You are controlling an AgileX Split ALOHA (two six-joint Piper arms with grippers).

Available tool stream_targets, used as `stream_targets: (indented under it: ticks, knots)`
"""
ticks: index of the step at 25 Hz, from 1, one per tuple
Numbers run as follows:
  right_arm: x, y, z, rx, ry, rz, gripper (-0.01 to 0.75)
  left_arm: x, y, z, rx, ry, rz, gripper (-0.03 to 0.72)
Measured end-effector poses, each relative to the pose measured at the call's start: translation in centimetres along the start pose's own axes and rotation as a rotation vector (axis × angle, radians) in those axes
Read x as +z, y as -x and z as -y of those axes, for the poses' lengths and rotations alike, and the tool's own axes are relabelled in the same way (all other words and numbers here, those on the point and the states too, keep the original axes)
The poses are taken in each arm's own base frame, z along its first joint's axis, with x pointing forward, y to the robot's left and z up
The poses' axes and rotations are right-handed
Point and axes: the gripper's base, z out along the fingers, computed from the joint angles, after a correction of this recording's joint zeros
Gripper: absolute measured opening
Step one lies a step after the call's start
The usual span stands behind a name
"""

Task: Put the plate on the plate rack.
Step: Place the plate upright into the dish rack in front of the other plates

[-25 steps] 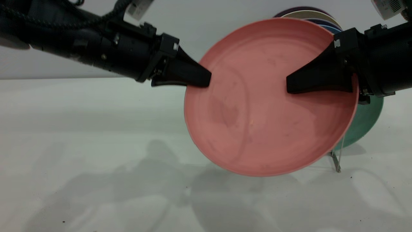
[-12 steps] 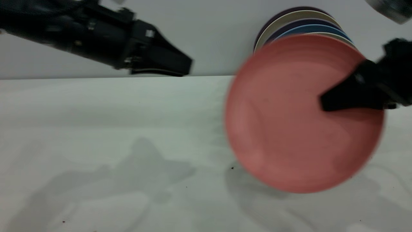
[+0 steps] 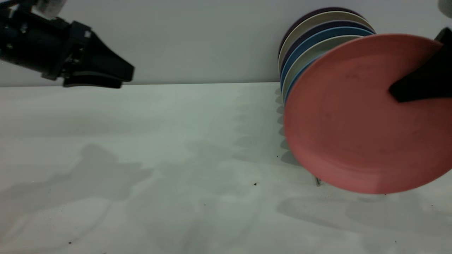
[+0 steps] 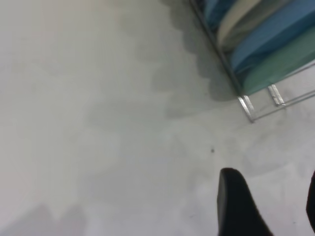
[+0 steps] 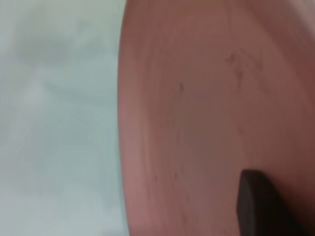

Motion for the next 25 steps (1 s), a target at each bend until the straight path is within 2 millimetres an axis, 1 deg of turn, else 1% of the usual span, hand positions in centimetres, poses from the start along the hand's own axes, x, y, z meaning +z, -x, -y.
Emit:
stream_targets:
  ticks: [2,5,9,12,15,17,21,25]
  knots:
    - [-0.4,0.5,0.7,-0.106,0.009,-0.025,0.128,-0.4,0.0,-0.5,-0.007,0.011,0.003,0.381]
    - [-1.1,1.4,2.1,-0.199,-0.012,-0.038,0.128,-0.5,-0.1,-0.6,-0.006,0.017,0.000,0.381]
    - [-2.1,3.0,3.9,-0.250,-0.073,-0.017,0.128,-0.5,-0.1,-0.6,-0.002,0.022,0.000,0.381]
    - [-2.2,3.7,4.9,-0.251,-0.101,0.002,0.128,-0.5,-0.1,-0.7,-0.002,0.022,0.000,0.381]
    - [-1.4,3.6,5.8,-0.197,-0.125,0.019,0.128,-0.5,-0.1,-0.7,-0.002,0.023,0.000,0.381]
    - [-0.5,3.1,6.2,-0.170,-0.123,0.013,0.128,-0.5,-0.1,-0.7,-0.002,0.024,0.000,0.381]
    - [1.0,2.4,6.9,-0.156,-0.099,-0.004,0.128,-0.5,-0.1,-0.7,-0.002,0.025,-0.001,0.381]
    - [1.7,2.1,7.4,-0.152,-0.094,-0.014,0.128,-0.5,-0.1,-0.7,-0.001,0.026,-0.001,0.381]
